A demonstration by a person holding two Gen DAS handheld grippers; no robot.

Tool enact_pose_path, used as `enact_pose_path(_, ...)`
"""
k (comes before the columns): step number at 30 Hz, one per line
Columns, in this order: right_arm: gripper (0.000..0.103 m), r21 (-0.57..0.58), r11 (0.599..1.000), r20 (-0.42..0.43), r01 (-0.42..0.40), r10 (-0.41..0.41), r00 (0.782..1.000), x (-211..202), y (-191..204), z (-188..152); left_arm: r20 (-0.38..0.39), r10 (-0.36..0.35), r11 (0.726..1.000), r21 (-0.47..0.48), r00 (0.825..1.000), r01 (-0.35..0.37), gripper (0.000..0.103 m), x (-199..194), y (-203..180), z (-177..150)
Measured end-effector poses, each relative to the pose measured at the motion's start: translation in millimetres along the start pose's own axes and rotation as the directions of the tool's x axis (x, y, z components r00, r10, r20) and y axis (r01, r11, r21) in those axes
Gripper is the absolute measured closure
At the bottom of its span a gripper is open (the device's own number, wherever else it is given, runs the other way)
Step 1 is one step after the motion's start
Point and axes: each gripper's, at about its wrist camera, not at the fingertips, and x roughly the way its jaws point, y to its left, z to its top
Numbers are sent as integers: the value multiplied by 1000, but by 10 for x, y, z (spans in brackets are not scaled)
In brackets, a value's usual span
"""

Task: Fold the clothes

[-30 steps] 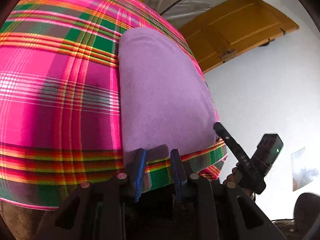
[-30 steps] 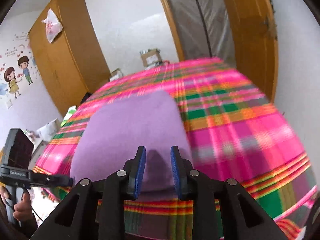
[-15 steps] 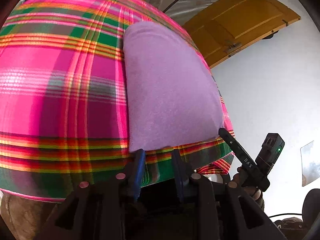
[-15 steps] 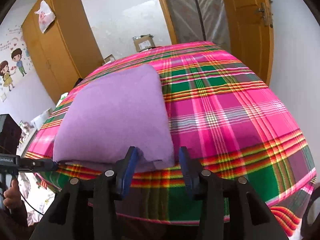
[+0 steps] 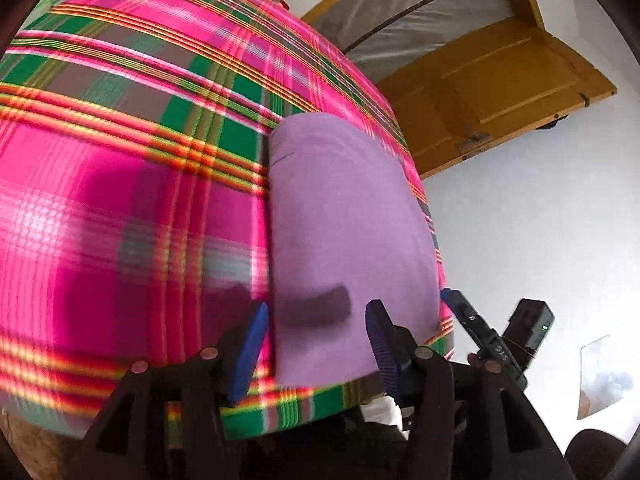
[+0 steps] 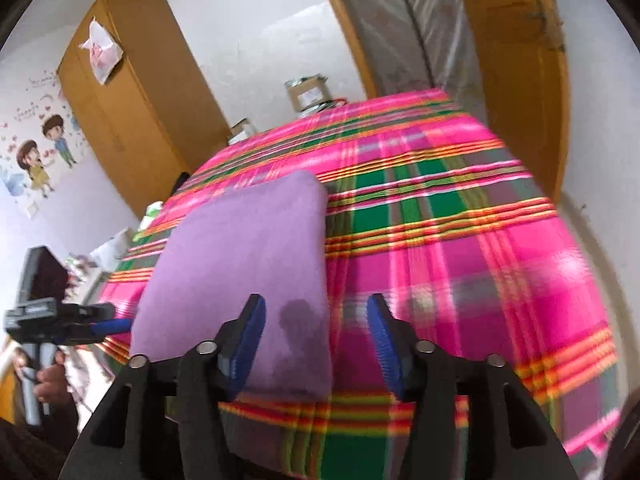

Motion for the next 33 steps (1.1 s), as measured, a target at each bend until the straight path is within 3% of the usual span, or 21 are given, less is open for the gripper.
enact_pose_path(3,42,42,998,-40,-52,53,998,168,-98,79,-31,-45,998,-51,999,44,48,131,58,140)
enact_pose_path(9,37,119,978,-121,-173,187,975,460,-247,171,-65,-60,995,-86,996,54,45,271,144,275)
enact_pose_path(11,32,152,970,-141,-192,213,967,546,-310,218,-84,-74,992,-110,994,65,44,329,170,325)
enact_pose_path(16,32,190,951,-164,-244,276,947,685,-382,330,-86,-82,989,-127,993,71,43,346,222,366)
enact_pose_path(33,31,156,922,-250,-353,383,889,1036,-181,467,-159,-141,984,-134,977,121,37,450,278,527)
